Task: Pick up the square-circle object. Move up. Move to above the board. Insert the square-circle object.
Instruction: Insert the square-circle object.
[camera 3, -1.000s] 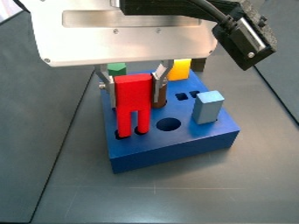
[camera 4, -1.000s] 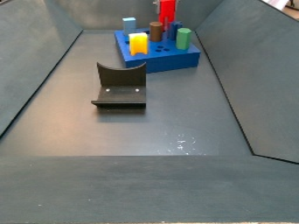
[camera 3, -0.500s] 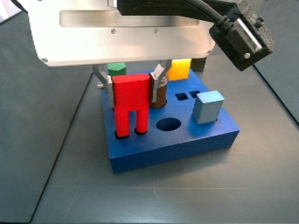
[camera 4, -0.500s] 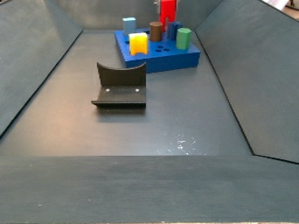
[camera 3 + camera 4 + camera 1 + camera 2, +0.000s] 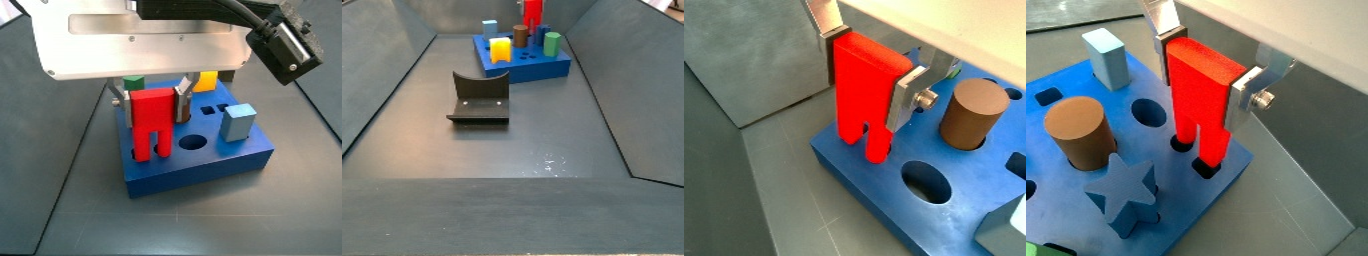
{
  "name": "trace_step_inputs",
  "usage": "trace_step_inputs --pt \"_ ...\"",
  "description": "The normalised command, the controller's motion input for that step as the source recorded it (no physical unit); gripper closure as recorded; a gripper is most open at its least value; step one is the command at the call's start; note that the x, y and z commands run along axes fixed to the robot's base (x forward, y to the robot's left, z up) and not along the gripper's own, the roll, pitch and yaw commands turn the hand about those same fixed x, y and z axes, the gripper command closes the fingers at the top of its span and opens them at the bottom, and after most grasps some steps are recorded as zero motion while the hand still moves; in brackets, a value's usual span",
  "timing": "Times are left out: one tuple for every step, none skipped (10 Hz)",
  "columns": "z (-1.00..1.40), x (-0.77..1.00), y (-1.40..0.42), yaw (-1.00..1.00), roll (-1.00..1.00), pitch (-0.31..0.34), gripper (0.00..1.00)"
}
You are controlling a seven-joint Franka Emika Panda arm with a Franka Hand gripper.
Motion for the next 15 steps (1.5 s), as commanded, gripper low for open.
trace_step_inputs --pt "-0.18 0.00 0.09 0.20 0.11 0.007 1.00" --pt "0.00 0.00 0.00 0.03 0.00 0.000 1.00" --pt "-0.03 -0.07 0.05 0.00 0.01 0.000 1.00" --pt "-0.18 -0.35 0.16 -0.07 0.10 0.000 1.00" --pt "-0.09 -0.19 0.09 -0.05 0.06 0.000 1.00" --pt "-0.03 0.00 0.00 0.00 0.00 -0.009 1.00" --pt "-0.03 0.47 0.34 -0.13 0.00 0.029 1.00" --pt "-0.01 0.35 0.31 -0.17 0.00 0.026 1.00" --pt "-0.10 0.12 0.02 0.00 0.09 0.000 1.00" --pt "-0.40 0.02 -0.15 0.32 0.41 -0.066 1.00" --pt "-0.31 0.05 -0.28 0.38 0.47 -0.026 1.00" --pt "-0.28 0.06 -0.27 0.39 0.49 -0.020 1.00" --pt "-0.25 0.11 -0.27 0.37 0.50 -0.016 1.00" --pt "-0.40 0.20 -0.34 0.35 0.43 -0.011 1.00" --pt "-0.77 0.39 0.00 0.31 0.00 -0.071 1.00"
